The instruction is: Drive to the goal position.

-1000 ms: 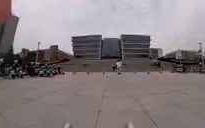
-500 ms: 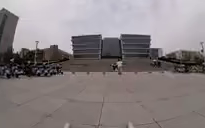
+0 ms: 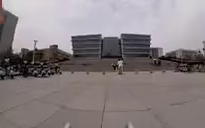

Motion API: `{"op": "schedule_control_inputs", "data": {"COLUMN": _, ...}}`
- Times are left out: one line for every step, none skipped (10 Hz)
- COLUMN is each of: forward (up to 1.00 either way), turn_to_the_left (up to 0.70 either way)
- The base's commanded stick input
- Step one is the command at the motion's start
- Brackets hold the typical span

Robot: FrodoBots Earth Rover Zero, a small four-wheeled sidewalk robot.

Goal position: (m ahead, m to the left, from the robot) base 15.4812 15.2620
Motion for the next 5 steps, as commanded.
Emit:
{"op": "schedule_control_inputs", "data": {"forward": 0.85, "turn_to_the_left": 0.00}}
{"op": "schedule_control_inputs", "data": {"forward": 0.85, "turn_to_the_left": 0.00}}
{"op": "schedule_control_inputs", "data": {"forward": 0.85, "turn_to_the_left": 0.00}}
{"op": "schedule_control_inputs", "data": {"forward": 0.85, "turn_to_the_left": 0.00}}
{"op": "schedule_control_inputs", "data": {"forward": 0.85, "turn_to_the_left": 0.00}}
